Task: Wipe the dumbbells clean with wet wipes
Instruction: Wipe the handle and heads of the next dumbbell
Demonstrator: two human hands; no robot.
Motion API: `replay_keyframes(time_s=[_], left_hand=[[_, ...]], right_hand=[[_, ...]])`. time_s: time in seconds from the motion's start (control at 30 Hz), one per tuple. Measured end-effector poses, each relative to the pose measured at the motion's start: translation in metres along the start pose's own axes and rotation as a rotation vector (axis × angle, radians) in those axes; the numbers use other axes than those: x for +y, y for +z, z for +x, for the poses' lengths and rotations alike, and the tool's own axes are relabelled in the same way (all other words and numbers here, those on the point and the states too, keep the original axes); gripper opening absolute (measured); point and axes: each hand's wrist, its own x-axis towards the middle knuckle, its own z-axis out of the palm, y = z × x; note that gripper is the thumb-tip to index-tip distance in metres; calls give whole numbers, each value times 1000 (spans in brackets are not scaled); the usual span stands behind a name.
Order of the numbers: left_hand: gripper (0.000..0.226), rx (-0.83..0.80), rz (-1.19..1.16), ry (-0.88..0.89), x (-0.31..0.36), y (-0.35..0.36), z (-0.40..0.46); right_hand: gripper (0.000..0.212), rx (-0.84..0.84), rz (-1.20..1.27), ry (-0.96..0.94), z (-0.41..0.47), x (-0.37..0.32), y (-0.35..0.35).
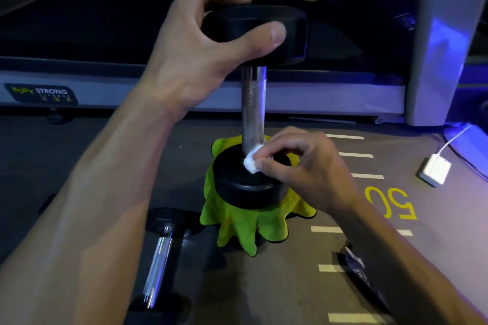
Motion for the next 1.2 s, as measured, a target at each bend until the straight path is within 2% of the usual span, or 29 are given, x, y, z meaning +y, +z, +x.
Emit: replay_keyframes(time_s=[0.1, 0.2, 0.27, 0.47, 0.53, 0.63, 0.67, 0.73, 0.83, 0.9, 1.0, 1.07, 1.17, 1.2], left_hand=[[50, -7, -44, 0, -3, -2, -1], [51, -12, -68, -17, -4, -3, -2], [51, -11, -72, -22, -4, -3, -2], [47, 5, -119, -31, -8, -7, -3], [45, 2, -136, -25, -8, -4, -3], [45, 11, -140, -19, -8, -3, -4], [45, 6, -137, -20, -8, -2, -3], [44, 7, -144, -24, -8, -2, -3], [44, 24, -169, -27, -10, -4, -4], [43, 28, -176, -20, -11, -4, -5], [42, 24, -156, -18, -9, 1, -4], [42, 40, -150, -17, -11, -2, -3], [42, 59, -162, -16, -15, -7, -4], [41, 57, -162, -15, -15, -8, -5]], right_hand=[[10, 6, -122, -118, 2, -4, 3], [9, 176, -261, -307, 21, -18, 1], [6, 254, -264, -345, 29, -22, -2], [6, -32, -354, -248, 4, -6, 0], [5, 24, -375, -286, 12, -14, -1], [4, 319, -333, -379, 34, -26, -3], [4, 366, -288, -388, 38, -25, -4], [4, 321, -280, -366, 31, -13, -2], [8, 164, -323, -266, 0, 0, 10], [6, 224, -306, -316, 7, -9, 10], [5, 452, -223, -414, 44, -32, 3], [4, 422, -250, -415, 39, -27, 12], [3, 261, -404, -370, 6, -13, 29], [3, 266, -413, -388, 10, -13, 27]])
